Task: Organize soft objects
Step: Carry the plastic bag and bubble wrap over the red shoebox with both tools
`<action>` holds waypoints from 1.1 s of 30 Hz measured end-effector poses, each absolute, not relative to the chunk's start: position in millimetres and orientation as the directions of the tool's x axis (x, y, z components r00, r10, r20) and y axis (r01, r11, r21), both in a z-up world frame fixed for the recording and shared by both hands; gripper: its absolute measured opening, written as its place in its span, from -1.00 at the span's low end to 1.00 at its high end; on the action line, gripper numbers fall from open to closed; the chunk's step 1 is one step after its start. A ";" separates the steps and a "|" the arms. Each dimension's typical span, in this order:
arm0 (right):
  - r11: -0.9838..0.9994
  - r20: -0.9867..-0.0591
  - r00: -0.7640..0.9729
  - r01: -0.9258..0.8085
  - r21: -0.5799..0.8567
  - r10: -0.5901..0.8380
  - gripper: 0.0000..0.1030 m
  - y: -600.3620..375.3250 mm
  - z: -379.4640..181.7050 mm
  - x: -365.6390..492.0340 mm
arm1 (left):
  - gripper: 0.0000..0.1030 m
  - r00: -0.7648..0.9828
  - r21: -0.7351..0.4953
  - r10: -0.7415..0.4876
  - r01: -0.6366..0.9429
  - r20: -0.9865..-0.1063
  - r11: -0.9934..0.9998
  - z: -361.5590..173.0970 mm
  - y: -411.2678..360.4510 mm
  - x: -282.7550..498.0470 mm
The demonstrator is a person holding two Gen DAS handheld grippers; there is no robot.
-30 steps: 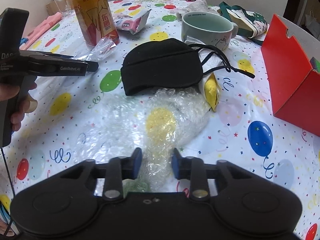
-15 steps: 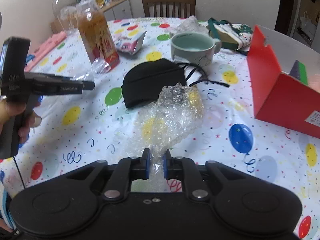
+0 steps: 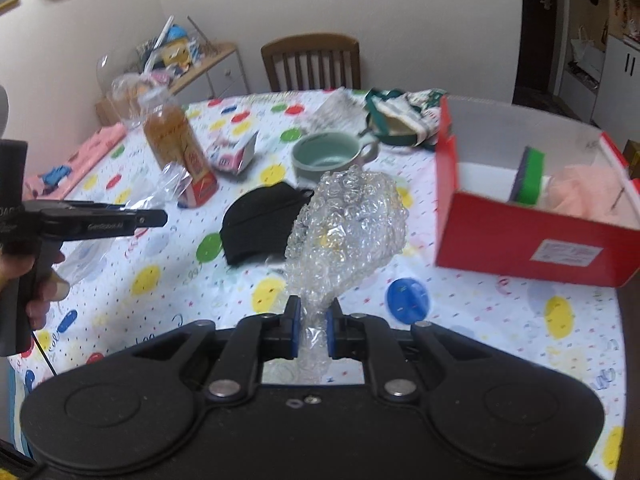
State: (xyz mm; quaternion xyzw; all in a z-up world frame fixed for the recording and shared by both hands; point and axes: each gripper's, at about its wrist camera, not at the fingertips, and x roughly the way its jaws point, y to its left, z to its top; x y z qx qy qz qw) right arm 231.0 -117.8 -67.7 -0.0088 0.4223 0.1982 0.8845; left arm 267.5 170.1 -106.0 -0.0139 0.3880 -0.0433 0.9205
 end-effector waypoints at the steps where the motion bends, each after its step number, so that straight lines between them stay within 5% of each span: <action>1: 0.922 -0.746 0.571 -0.356 0.151 0.343 -0.78 -122.3 -63.5 230.5 | -0.36 0.696 -0.066 -0.102 0.078 -0.711 0.995 -100.7 165.6 266.5; 33: 0.942 -0.620 0.715 -0.306 0.139 0.324 -0.78 -280.3 18.3 285.4 | -0.36 0.730 -0.077 -0.269 0.286 -0.628 0.955 -14.0 -31.3 303.2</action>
